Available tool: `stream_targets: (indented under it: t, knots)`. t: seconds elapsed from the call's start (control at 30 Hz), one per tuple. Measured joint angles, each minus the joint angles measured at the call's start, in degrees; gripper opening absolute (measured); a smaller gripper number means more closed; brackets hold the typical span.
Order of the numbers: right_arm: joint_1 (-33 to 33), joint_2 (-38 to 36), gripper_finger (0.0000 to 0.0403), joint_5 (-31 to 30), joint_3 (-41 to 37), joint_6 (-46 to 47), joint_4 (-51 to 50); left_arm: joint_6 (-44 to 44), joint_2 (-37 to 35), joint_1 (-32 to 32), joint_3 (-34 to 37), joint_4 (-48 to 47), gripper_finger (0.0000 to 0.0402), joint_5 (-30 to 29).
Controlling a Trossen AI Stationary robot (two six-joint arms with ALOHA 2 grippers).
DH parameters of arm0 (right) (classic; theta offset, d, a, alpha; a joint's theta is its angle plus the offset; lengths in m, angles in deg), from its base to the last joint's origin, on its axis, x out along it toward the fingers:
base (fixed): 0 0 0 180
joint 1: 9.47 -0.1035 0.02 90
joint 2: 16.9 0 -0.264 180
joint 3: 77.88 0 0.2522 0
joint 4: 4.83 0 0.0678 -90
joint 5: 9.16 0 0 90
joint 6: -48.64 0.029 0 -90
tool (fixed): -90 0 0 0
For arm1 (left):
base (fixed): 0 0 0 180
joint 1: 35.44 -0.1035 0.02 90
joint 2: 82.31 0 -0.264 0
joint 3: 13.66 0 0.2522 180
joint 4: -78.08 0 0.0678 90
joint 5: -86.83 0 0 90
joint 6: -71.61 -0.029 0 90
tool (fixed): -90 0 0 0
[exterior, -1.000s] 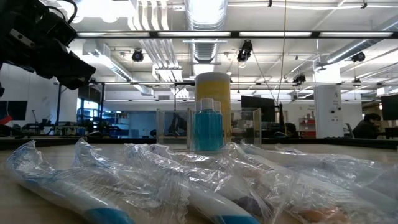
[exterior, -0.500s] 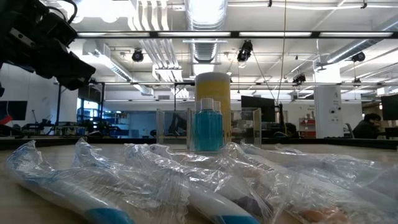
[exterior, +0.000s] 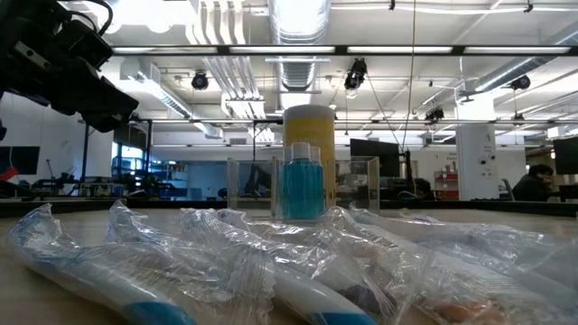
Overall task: Pick & Place toothbrushing station
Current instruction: Put the blue mouthwash into the transparent organizer
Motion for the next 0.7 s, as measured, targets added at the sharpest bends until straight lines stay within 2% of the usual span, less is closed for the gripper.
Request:
stream_targets:
  t: [0.7]
  knots:
    - [-0.77, 0.0, 0.0145, -4.4, -0.64, -2.02, 0.46, 0.59, 0.0, 0.0, 0.0, -0.02, 0.0014, -0.06]
